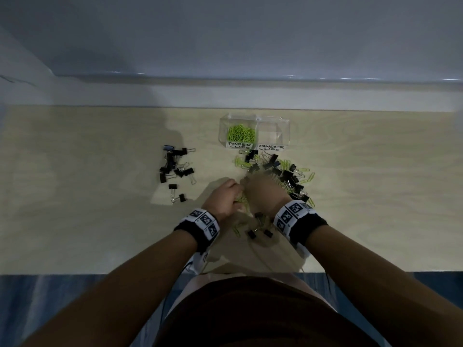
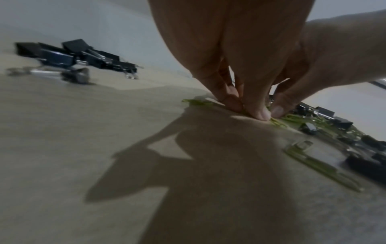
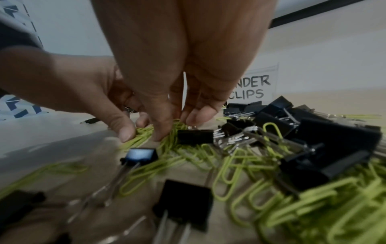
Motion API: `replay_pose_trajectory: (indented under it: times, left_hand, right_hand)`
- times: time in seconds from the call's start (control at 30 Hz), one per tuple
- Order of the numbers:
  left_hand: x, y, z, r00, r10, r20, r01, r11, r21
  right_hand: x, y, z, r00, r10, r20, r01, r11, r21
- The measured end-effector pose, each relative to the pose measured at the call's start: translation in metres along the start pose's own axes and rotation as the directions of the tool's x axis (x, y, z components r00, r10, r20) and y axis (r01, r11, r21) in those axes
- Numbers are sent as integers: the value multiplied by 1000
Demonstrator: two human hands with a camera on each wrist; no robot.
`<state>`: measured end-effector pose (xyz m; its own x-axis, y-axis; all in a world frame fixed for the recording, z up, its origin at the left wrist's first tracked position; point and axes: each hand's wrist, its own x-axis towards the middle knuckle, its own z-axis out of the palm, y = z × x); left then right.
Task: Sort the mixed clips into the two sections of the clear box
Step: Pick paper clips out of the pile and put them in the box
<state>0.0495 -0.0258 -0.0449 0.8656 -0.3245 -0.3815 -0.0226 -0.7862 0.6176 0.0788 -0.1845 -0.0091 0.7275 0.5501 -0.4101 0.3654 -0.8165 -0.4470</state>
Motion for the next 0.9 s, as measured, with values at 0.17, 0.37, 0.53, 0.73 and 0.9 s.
replay_pose_trajectory:
  times: [0.17,0.37,0.53,0.73,0.9]
  left_hand:
    - [6,11,3,1000,14,-20,-12,993,122]
    - [7,11,-3,996,84,2,-82,965,247]
    - [3,8,-20,998,54,-35,-50,994,94]
    - [16,23,-67,976,-58,-212,3,968,-252]
    - [64,34,-112,888,-107,-448,-34,955,-296]
  right_hand:
    - [-2,2,-1,1000,-12,-19,12,1000,5]
    - [-3,16,-2,999,-7,-45,11,997,82]
    - [-3,26,-13,972,210,-108,-154,911,382]
    - [17,22,-55,912,361,-194,-150,733,663]
    - [67,11,-96,849,370,-377,-84,799,596]
